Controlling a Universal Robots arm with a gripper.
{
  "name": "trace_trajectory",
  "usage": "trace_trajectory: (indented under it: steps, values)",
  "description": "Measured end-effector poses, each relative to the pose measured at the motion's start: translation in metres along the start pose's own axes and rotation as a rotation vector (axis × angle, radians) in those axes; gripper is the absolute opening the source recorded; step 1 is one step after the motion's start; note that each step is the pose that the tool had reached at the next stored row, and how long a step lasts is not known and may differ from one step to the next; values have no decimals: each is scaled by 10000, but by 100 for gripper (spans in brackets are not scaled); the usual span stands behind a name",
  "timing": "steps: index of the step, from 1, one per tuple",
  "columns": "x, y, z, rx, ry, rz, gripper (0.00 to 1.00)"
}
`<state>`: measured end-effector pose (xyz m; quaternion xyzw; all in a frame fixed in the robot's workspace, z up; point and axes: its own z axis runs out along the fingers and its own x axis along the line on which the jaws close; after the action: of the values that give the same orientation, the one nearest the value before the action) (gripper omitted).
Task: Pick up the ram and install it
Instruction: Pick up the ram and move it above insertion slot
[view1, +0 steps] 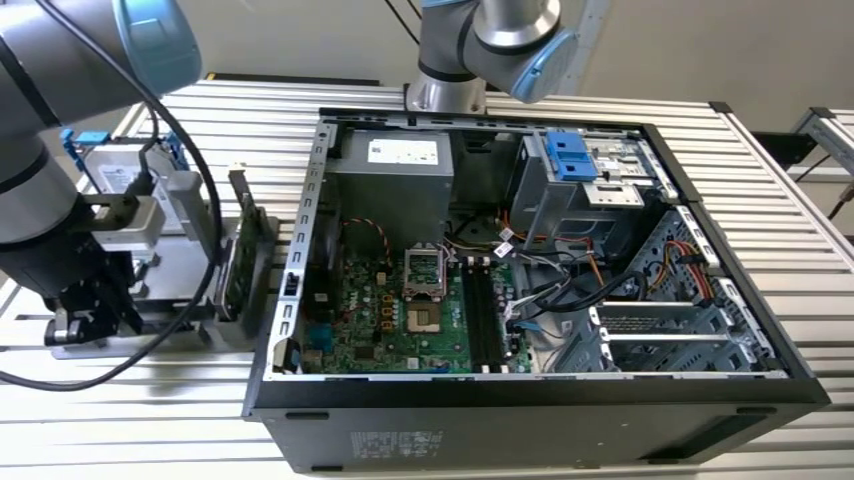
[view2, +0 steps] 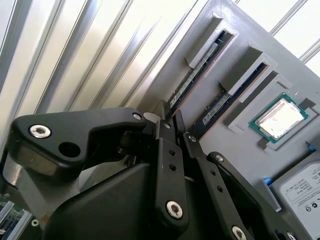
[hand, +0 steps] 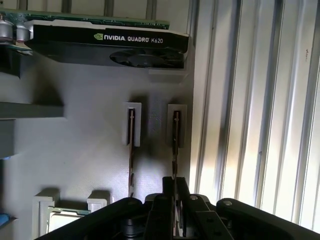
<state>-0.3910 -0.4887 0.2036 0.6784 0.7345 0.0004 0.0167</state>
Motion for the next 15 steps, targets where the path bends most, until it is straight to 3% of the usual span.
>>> trace_trajectory:
  steps: [15]
  values:
    - [-1,1,-40,-1,0,-1,0]
